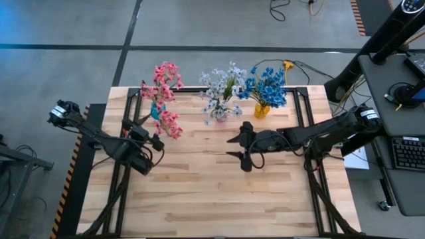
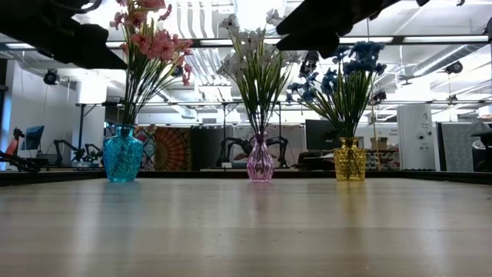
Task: Sort flowers into vase by color
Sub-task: Put the pink flowers into the blue vase
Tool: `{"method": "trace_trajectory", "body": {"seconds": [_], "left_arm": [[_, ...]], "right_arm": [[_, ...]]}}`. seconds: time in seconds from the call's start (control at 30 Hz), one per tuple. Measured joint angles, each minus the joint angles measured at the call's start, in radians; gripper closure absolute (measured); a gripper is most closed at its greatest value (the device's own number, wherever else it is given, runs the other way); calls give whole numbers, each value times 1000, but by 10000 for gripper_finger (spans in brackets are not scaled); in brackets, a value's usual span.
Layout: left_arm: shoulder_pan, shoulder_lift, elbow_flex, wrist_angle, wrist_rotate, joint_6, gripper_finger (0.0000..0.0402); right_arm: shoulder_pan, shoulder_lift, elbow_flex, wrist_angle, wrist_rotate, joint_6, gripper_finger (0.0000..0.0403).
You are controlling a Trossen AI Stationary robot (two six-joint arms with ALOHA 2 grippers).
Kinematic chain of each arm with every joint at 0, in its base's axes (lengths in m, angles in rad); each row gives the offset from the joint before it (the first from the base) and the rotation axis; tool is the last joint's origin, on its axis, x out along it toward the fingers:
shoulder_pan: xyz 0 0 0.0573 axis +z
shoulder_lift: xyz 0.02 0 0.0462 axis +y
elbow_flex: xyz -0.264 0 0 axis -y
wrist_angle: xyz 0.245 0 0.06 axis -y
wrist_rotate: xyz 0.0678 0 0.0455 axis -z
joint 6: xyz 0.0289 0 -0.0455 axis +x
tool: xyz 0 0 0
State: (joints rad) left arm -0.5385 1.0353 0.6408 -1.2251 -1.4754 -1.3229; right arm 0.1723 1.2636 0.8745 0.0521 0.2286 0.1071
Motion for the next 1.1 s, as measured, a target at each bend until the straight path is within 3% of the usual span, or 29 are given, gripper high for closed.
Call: {"method": "trace_trajectory", "body": {"seconds": [0.17, 0.43, 0.73, 1.1], "left_arm": [[1, -18, -21, 20, -9, 2, 117], [6, 12, -15, 52, -71, 6, 118], [9, 60, -11, 234, -80, 68, 118], [138, 97, 42, 246, -81, 208, 124]], "right_arm": [[-33, 0, 0, 0, -1, -5, 193], [-82, 0, 0, 0, -1, -21, 193], [-103, 0, 0, 2, -1, -47, 193], [-110, 0, 12, 5, -1, -80, 193]]}}
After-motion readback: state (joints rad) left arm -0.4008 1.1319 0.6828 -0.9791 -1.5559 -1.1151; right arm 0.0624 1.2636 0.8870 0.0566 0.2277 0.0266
